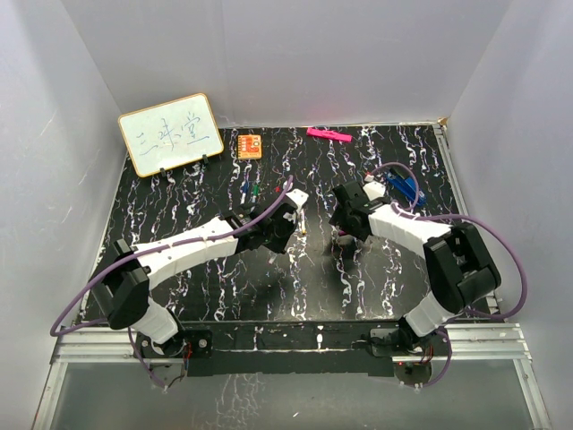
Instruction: Insert the pens into the pen caps
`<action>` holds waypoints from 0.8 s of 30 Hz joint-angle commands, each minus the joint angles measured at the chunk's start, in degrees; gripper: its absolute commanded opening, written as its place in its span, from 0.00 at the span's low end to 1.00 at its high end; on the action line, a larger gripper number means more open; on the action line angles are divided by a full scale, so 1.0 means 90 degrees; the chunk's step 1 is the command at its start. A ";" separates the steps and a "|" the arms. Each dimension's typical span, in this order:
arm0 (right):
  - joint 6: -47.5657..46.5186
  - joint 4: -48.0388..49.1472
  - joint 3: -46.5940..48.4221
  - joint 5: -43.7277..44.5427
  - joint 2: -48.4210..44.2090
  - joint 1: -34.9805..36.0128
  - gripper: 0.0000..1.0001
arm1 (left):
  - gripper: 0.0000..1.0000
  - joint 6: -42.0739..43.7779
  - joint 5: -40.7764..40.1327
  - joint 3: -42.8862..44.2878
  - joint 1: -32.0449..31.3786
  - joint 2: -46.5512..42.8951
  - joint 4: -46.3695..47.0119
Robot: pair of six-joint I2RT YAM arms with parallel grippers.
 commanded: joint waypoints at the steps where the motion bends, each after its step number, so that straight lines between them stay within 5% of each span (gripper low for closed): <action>1: 0.0131 0.0020 0.0237 0.0282 0.0182 0.0007 0.58 | 0.00 -0.0061 0.0077 -0.0084 0.0051 -0.0168 0.0032; 24: 0.0416 0.0056 0.0185 0.0528 0.0345 -0.0272 0.55 | 0.00 0.0031 0.0197 -0.0178 0.0173 -0.0046 0.0037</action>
